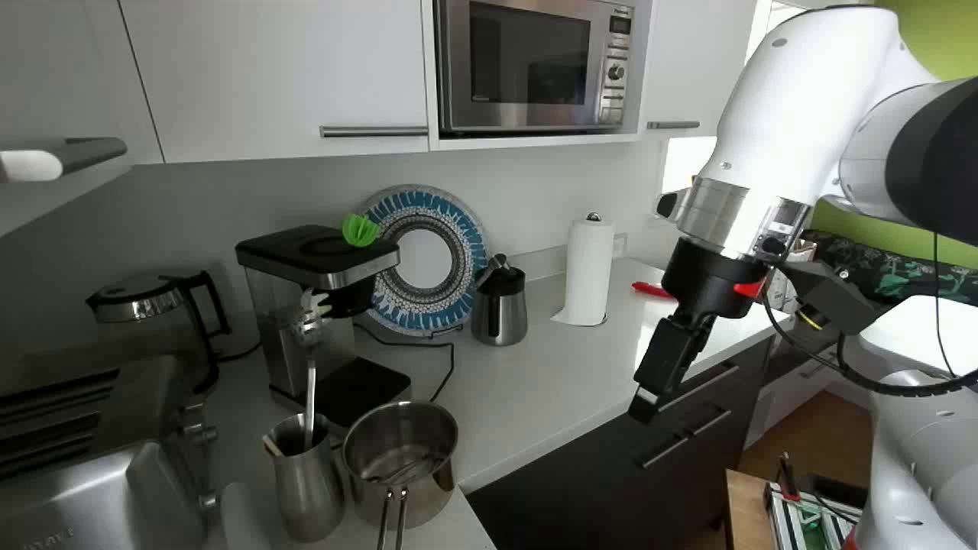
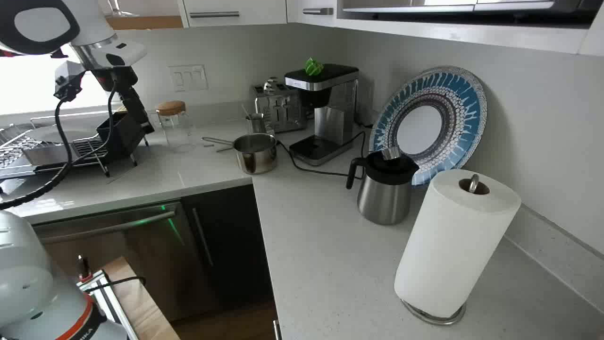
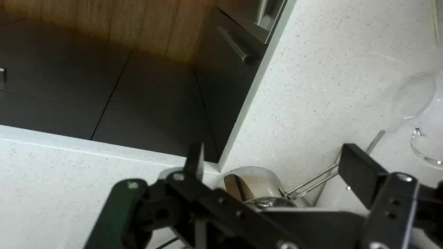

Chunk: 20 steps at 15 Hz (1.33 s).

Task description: Put the pot in front of the paper towel roll then take the bunch of spoons out of it and put it on the counter

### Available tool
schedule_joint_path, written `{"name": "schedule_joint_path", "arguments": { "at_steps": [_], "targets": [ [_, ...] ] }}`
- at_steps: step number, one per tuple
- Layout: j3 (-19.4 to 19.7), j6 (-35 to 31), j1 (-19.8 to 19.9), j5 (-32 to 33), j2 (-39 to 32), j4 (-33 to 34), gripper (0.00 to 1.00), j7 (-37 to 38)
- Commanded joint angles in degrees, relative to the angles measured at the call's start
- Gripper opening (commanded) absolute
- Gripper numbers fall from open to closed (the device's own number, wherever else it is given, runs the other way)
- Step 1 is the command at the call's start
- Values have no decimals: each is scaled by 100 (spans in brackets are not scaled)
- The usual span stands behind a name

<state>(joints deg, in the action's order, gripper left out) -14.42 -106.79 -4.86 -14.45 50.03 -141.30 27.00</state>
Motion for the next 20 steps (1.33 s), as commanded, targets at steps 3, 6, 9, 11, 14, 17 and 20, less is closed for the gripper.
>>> {"name": "schedule_joint_path", "arguments": {
  "at_steps": [3, 6, 9, 11, 14, 17, 20],
  "targets": [
    [-37, 20, 62, -38, 7, 12, 100, -38],
    [-165, -1021, 621, 226, -128, -227, 100, 474],
    [-236, -2232, 1077, 501, -508, -380, 100, 642],
    [-279, -2956, 1316, 685, -960, -368, 100, 734],
    [-106, -3006, 1223, 809, -957, -400, 100, 727],
    [-114, -3166, 1323, 939, -1420, -276, 100, 860],
    [-123, -3166, 1323, 947, -1462, -213, 100, 883]
  ]
}}
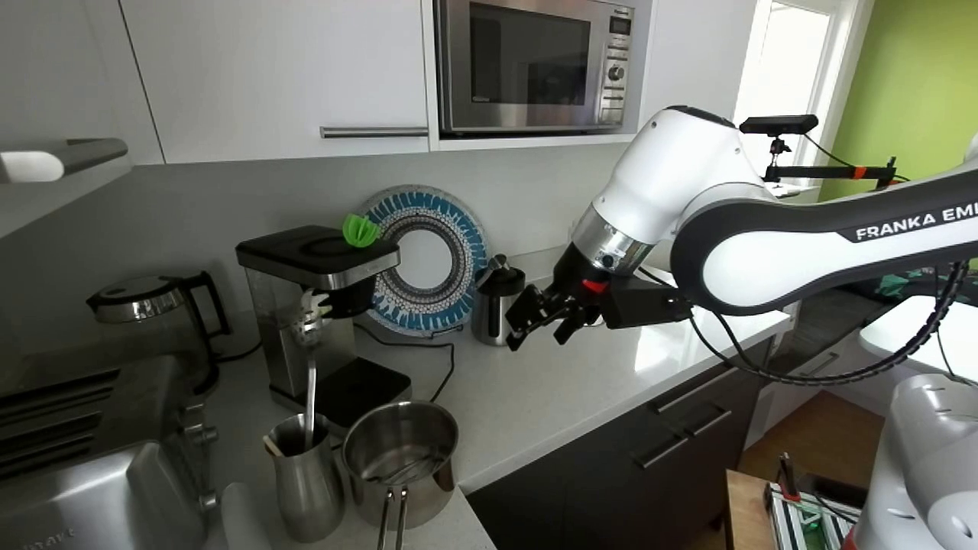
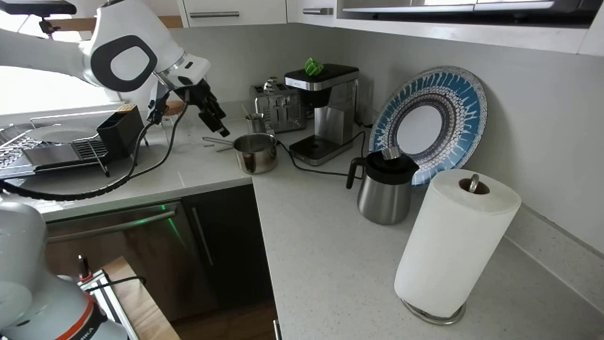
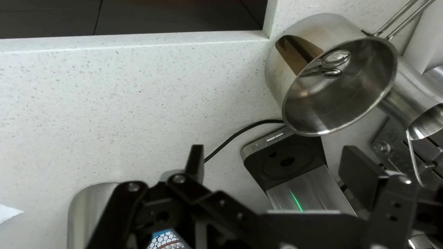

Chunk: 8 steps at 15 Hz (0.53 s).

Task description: Put the pot in front of the paper towel roll then take the bunch of spoons out of it and put it on the counter

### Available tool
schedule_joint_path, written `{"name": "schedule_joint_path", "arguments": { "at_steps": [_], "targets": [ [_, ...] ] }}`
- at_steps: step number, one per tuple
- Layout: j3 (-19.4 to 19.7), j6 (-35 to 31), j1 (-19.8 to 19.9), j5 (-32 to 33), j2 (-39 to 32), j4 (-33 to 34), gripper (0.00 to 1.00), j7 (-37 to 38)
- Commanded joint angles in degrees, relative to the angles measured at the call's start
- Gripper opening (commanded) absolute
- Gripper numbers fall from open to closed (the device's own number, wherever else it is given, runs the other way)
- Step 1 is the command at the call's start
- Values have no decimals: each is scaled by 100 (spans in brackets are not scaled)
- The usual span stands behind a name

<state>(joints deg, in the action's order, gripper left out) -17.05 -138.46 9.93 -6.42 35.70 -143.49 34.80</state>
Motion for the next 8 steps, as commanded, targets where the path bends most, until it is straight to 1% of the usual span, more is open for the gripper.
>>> {"name": "schedule_joint_path", "arguments": {
  "at_steps": [1, 2, 5, 6, 7, 8],
  "targets": [
    [135, 1, -157, 144, -24, 14, 100, 106],
    [131, 1, -157, 145, -24, 22, 100, 109],
    [237, -201, -127, 95, -840, 208, 100, 4],
    [294, -232, -161, 73, -1062, 249, 100, -54],
    [404, -381, -269, -36, -1316, 283, 100, -199],
    [442, -565, -290, -25, -1610, 359, 100, -251]
  ]
}}
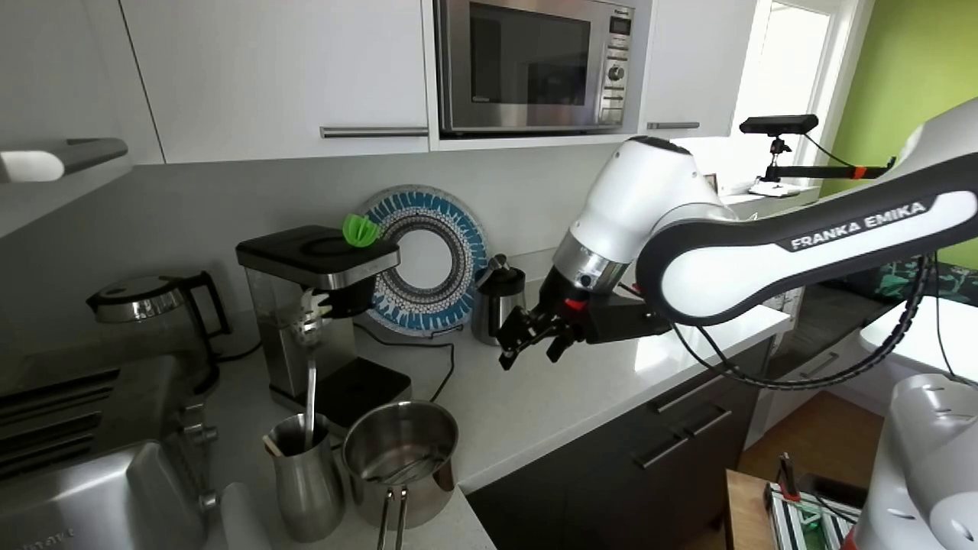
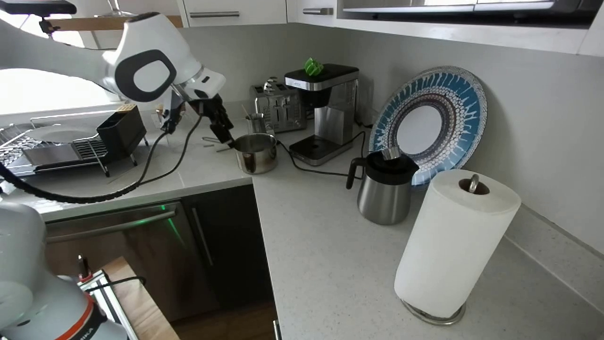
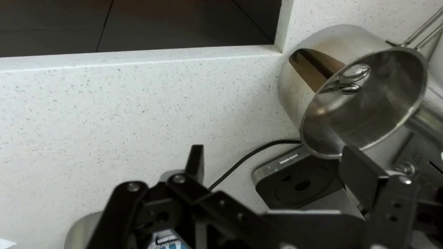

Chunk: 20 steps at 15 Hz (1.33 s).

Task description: Put the pot in front of the paper towel roll then take the bunch of spoons out of it and put it on the counter

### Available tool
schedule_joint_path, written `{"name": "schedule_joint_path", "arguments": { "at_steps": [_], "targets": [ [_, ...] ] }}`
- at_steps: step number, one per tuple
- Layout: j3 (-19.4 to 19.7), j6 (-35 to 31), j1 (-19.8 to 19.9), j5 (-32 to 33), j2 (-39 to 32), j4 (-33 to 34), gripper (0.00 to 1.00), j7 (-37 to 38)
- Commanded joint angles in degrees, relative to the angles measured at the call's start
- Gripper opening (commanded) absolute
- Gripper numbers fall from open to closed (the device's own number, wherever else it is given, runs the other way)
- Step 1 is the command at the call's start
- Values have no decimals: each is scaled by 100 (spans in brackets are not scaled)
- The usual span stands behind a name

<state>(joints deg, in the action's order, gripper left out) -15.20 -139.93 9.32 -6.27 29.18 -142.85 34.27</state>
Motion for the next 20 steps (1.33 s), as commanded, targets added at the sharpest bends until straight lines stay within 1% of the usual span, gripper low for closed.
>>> {"name": "schedule_joint_path", "arguments": {
  "at_steps": [1, 3, 7, 8, 10, 12, 13, 16, 19, 20],
  "targets": [
    [331, -621, -328, -118, -1232, 383, 100, -295],
    [429, -961, -538, -240, -1811, 676, 100, -504],
    [585, -910, -910, -557, -2612, 1235, 100, -763],
    [617, -950, -881, -343, -2237, 915, 100, -571],
    [662, -949, -987, -417, -2527, 1132, 100, -628],
    [686, -948, -1008, -429, -2613, 1214, 100, -643],
    [673, -1073, -1014, -389, -2761, 1275, 100, -554],
    [735, -1310, -1102, -703, -3099, 1427, 100, -712],
    [816, -1308, -1161, -670, -3413, 1561, 100, -653],
    [823, -1285, -1181, -758, -3526, 1634, 75, -731]
  ]
}}
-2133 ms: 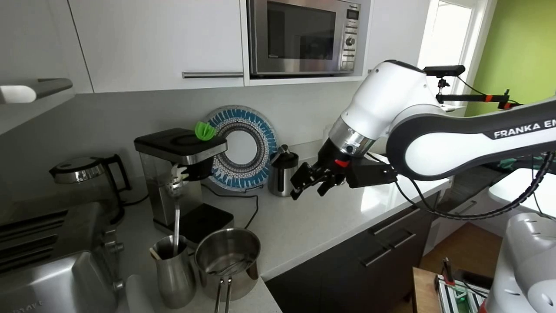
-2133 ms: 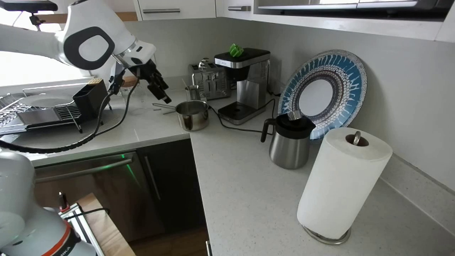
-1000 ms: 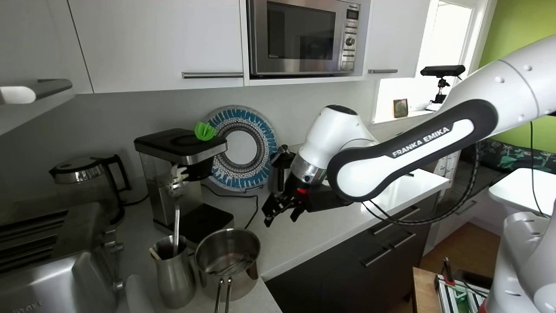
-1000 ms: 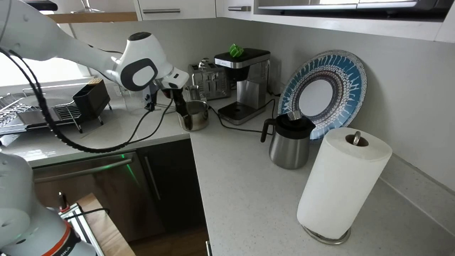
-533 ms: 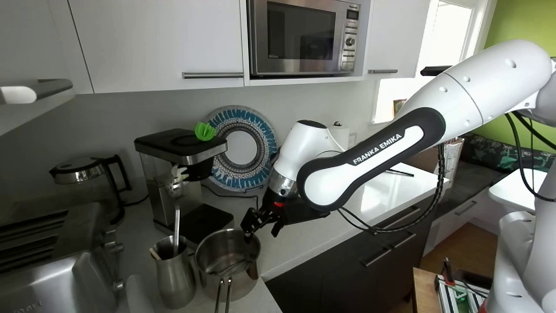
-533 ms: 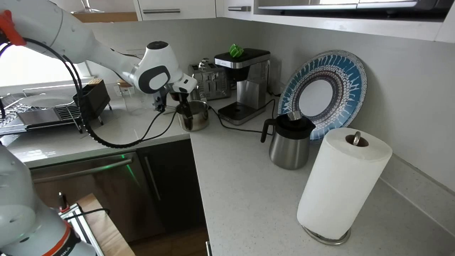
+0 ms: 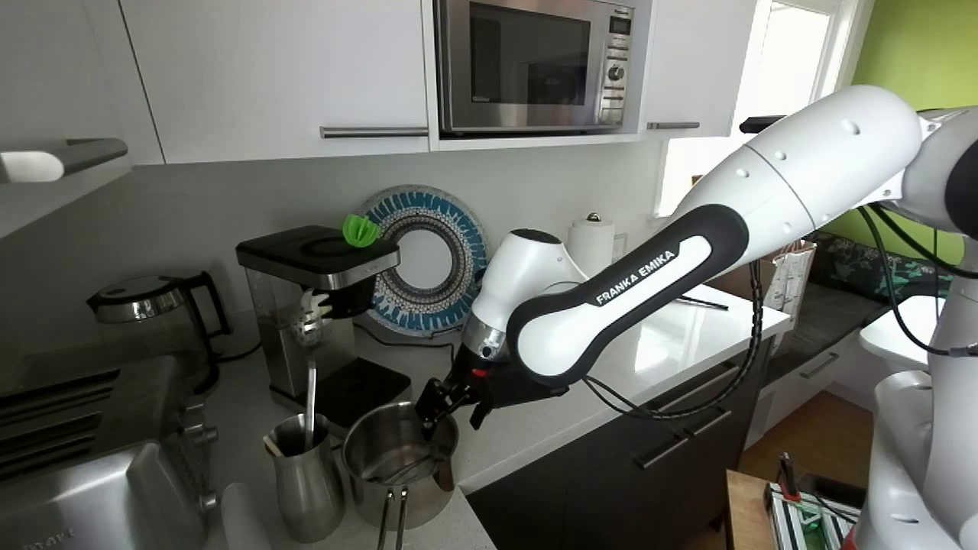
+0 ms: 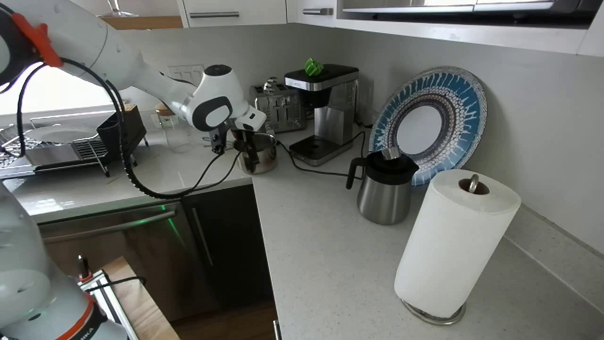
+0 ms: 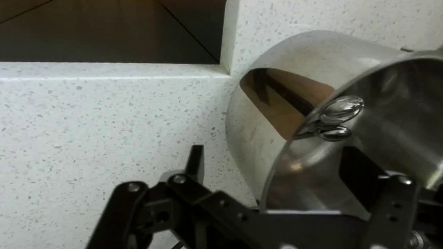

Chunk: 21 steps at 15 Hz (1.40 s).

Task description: Put the pot in front of the paper towel roll then take the bunch of spoons out of it and put it on the counter

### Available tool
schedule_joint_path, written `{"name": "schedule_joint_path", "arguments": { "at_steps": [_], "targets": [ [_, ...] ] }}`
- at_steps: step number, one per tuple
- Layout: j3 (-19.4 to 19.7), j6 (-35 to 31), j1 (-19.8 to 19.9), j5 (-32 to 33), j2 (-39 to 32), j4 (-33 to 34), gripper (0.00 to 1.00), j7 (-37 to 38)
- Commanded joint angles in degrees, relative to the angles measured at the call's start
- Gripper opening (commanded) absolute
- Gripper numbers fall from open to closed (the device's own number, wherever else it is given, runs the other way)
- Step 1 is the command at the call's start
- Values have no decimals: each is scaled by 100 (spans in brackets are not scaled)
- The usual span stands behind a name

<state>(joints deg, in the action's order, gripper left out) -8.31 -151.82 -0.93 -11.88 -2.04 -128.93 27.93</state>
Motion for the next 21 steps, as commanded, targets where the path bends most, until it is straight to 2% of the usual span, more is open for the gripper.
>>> {"name": "schedule_joint_path", "arguments": {
  "at_steps": [1, 5, 10, 11, 15, 21],
  "targets": [
    [140, -84, -173, -257, -498, 308, 74, -147],
    [199, -38, -251, -212, -747, 551, 42, -95],
    [318, 600, -312, -26, -710, 716, 5, 13],
    [340, 720, -321, 6, -704, 742, 0, 31],
    [432, 994, -343, 134, -668, 818, 2, 103],
    [702, 692, -247, 142, -402, 581, 2, 471]
  ]
}}
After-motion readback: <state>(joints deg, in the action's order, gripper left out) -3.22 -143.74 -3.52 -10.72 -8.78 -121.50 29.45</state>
